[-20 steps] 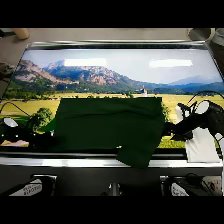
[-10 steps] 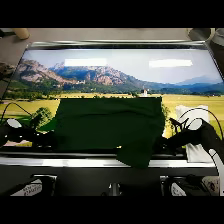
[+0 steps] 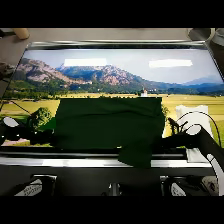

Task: Fold the shirts.

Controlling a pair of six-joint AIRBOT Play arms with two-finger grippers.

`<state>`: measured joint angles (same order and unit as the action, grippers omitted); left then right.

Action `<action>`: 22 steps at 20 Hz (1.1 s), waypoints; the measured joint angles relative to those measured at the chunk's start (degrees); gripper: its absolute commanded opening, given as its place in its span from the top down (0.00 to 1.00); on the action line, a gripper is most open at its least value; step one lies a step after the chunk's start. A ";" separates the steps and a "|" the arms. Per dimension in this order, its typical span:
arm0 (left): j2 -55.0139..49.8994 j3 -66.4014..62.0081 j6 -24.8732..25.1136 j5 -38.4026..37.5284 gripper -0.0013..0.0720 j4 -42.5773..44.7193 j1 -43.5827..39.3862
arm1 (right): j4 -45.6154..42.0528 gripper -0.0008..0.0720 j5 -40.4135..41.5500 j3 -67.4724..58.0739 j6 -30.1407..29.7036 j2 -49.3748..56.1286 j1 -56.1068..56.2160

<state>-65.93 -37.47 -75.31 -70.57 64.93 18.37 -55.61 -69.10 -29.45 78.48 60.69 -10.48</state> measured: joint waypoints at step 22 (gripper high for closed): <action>-37.07 -51.84 -11.93 -1.99 0.08 -7.61 -6.64 | -1.09 0.01 7.72 -44.83 1.81 33.70 -1.97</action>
<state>-103.00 -89.32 -87.24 -72.55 57.32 11.73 -56.71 -61.39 -74.28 80.29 94.39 -12.45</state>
